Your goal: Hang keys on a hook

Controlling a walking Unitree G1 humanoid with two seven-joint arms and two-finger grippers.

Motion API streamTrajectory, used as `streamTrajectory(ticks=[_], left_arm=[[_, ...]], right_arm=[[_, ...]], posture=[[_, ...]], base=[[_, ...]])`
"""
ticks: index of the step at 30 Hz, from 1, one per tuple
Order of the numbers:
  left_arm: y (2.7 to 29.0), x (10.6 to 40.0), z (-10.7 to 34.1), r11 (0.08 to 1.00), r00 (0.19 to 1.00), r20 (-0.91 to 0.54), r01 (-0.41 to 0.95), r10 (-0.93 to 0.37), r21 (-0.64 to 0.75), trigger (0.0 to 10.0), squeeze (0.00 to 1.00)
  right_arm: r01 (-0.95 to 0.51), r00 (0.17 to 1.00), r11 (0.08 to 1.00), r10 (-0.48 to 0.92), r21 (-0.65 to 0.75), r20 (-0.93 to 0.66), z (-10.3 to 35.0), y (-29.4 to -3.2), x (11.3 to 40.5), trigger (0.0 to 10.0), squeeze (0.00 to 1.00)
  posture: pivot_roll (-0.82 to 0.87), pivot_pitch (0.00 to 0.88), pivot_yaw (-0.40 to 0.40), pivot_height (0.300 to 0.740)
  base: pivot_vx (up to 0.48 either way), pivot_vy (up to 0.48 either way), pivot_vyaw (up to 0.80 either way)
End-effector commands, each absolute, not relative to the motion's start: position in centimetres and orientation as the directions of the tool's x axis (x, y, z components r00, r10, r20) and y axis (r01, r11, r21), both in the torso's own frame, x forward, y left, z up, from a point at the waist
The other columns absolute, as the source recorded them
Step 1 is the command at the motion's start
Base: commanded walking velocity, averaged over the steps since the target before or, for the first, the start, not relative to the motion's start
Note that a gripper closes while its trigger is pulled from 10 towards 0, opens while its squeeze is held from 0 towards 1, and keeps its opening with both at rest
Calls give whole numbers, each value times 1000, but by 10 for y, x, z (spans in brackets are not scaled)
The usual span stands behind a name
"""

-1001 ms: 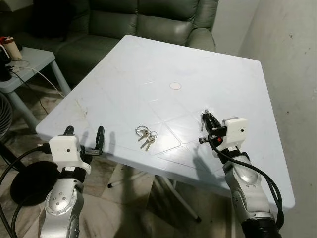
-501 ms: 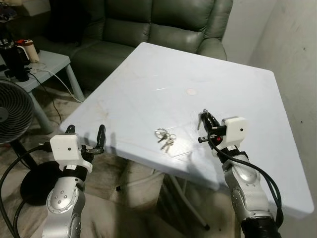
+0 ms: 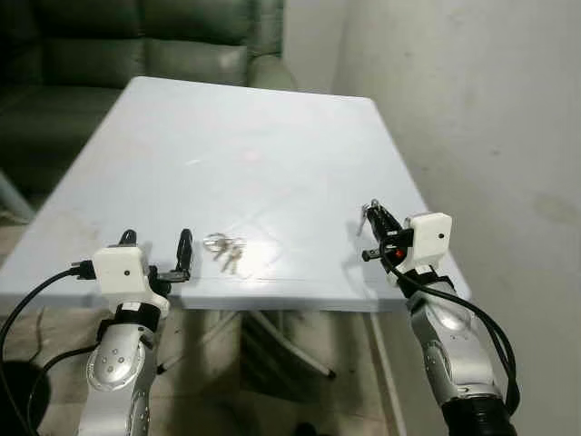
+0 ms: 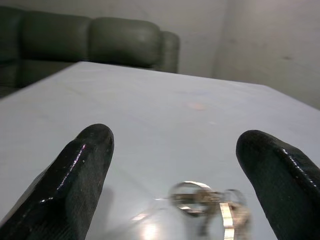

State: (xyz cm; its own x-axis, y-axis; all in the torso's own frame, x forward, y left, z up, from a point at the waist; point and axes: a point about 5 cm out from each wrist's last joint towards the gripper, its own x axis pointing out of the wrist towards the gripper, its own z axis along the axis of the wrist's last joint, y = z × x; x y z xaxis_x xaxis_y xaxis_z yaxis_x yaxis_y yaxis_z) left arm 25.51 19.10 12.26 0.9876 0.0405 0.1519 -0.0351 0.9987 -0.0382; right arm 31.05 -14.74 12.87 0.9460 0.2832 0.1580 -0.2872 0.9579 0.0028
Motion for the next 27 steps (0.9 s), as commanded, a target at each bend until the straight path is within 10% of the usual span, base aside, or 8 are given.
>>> streamTrajectory(ticks=[1, 27], left_arm=[[191, 256, 121, 998, 988, 145, -43, 48, -38, 10000, 0], [189, 258, 120, 995, 987, 148, -57, 68, -76, 10000, 0]], right_arm=[[-285, 946, 959, 281, 1, 161, 131, -149, 312, 10000, 0], [-304, 938, 953, 297, 11, 180, 134, -150, 313, 10000, 0]], posture=[[13, 74, -64, 740], [11, 49, -80, 740]], base=[[0, 0, -744], [0, 0, -76]])
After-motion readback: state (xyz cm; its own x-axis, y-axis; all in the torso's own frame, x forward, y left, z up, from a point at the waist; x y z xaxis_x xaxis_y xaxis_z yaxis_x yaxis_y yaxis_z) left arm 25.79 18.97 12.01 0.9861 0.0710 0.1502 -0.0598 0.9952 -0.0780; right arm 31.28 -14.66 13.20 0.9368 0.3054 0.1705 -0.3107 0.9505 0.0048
